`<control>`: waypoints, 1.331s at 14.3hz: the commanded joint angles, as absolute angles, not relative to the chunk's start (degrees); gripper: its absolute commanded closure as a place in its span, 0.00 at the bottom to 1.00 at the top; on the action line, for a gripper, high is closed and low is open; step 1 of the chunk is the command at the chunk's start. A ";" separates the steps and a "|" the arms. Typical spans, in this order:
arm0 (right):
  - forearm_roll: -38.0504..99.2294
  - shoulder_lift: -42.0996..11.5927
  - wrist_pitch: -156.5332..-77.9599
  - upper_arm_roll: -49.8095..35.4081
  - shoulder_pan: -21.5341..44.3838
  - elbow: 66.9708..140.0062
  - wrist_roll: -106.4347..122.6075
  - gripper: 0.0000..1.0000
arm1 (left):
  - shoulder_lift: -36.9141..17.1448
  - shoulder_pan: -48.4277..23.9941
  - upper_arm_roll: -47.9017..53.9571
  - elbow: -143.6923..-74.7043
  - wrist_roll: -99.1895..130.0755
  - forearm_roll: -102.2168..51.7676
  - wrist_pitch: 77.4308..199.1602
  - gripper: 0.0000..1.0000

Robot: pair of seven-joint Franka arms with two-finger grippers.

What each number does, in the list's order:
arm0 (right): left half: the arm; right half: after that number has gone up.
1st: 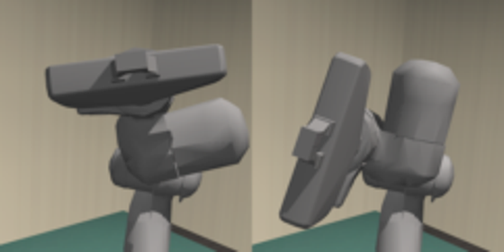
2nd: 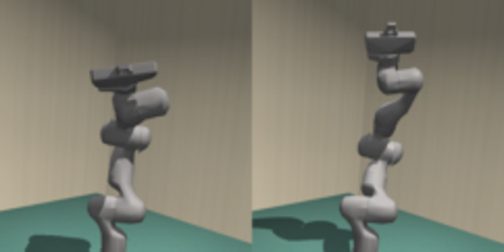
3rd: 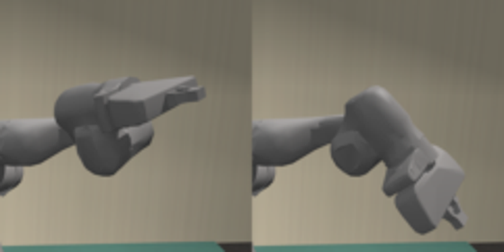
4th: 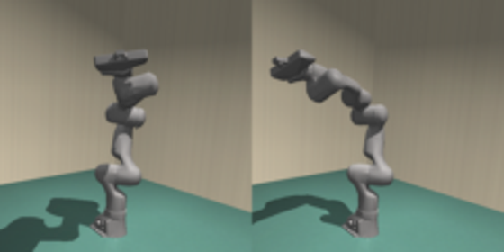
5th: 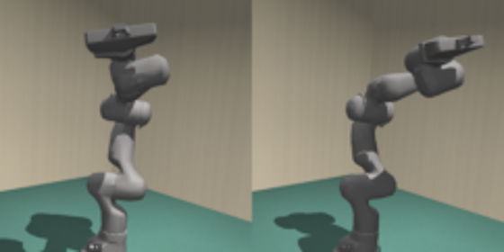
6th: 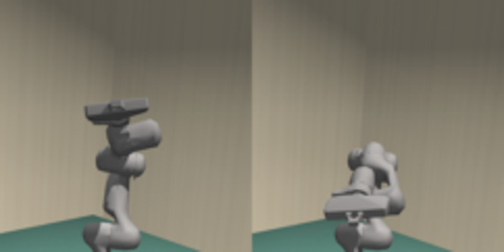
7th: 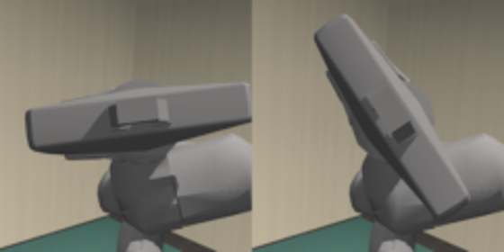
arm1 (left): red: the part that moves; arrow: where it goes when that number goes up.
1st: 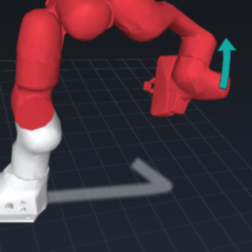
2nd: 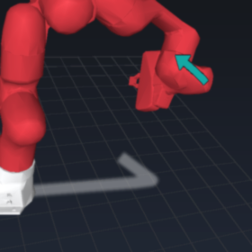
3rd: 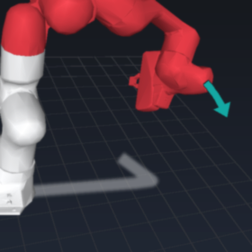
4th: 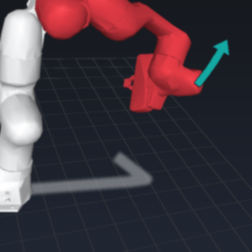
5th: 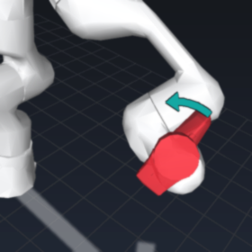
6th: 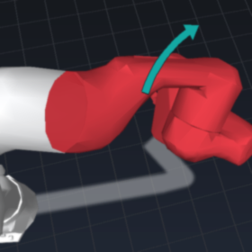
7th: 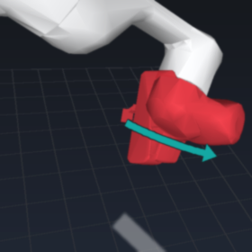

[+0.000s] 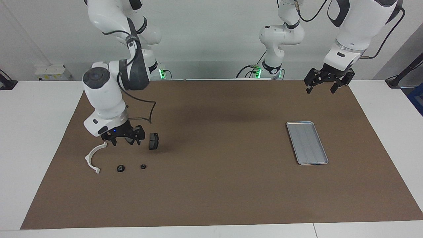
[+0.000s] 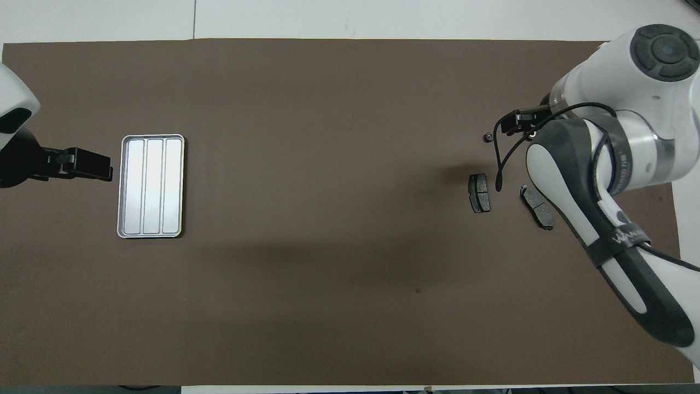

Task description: Place bearing gear from tray to pile

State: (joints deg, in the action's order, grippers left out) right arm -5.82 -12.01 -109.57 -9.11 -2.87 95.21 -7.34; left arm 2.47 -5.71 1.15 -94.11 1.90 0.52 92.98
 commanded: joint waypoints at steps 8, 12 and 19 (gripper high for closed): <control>0.43 8.61 -85.88 -9.40 -2.55 97.47 -6.42 0.00 | 4.48 -6.24 0.79 -96.68 7.03 -0.18 95.27 0.00; 0.88 8.96 -85.35 -9.23 -2.64 97.29 -6.50 0.00 | 4.48 -6.24 0.88 -96.68 7.03 -0.18 95.27 0.00; 2.10 9.14 -84.81 -9.23 -3.43 96.68 -6.50 0.00 | 4.57 -7.12 0.97 -97.21 6.94 -0.17 95.54 0.00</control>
